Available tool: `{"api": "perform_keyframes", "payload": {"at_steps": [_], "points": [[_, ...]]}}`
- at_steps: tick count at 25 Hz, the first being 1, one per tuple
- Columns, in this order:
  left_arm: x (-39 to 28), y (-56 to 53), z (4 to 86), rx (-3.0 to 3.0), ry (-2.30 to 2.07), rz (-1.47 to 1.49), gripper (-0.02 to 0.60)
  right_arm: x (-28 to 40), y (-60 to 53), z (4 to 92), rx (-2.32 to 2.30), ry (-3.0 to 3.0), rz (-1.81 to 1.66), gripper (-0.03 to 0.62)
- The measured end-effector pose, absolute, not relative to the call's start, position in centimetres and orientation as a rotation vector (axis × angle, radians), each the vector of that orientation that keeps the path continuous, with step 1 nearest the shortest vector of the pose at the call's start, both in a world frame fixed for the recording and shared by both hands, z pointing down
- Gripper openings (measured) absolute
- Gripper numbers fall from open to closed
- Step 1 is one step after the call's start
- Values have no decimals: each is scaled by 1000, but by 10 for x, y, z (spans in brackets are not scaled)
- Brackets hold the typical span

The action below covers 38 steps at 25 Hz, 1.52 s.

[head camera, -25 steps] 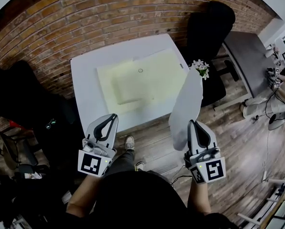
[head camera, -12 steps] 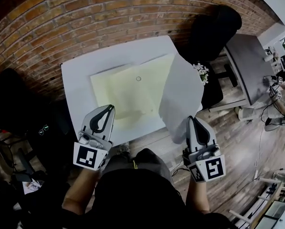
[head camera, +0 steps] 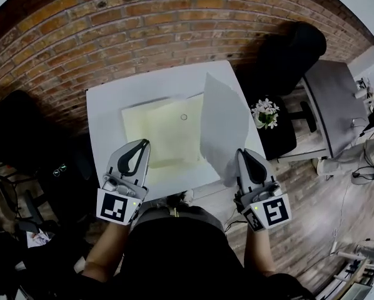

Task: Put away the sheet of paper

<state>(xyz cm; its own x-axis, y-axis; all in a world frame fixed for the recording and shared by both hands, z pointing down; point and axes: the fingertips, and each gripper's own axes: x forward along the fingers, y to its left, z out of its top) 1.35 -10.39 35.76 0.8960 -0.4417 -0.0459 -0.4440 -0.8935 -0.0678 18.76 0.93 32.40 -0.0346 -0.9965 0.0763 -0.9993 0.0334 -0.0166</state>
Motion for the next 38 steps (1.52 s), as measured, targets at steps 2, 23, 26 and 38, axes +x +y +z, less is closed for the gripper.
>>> {"api": "perform_keyframes", "payload": {"at_steps": [2,23,26,38], "points": [[13,-104,357,-2965,729,23,31,193,1,326,2121,-2256,113,15],[-26,-113,377,-2891,1066,-106,31,226,-71,438,1903,-2396,597,15],[-32,-113,378,-2875,1103,-120,31,228,-81,462,1858,-2371,645,15],[-55,-108,383,-2821,1240,-165,31,261,-100,567,1716,-2108,758,15]]}}
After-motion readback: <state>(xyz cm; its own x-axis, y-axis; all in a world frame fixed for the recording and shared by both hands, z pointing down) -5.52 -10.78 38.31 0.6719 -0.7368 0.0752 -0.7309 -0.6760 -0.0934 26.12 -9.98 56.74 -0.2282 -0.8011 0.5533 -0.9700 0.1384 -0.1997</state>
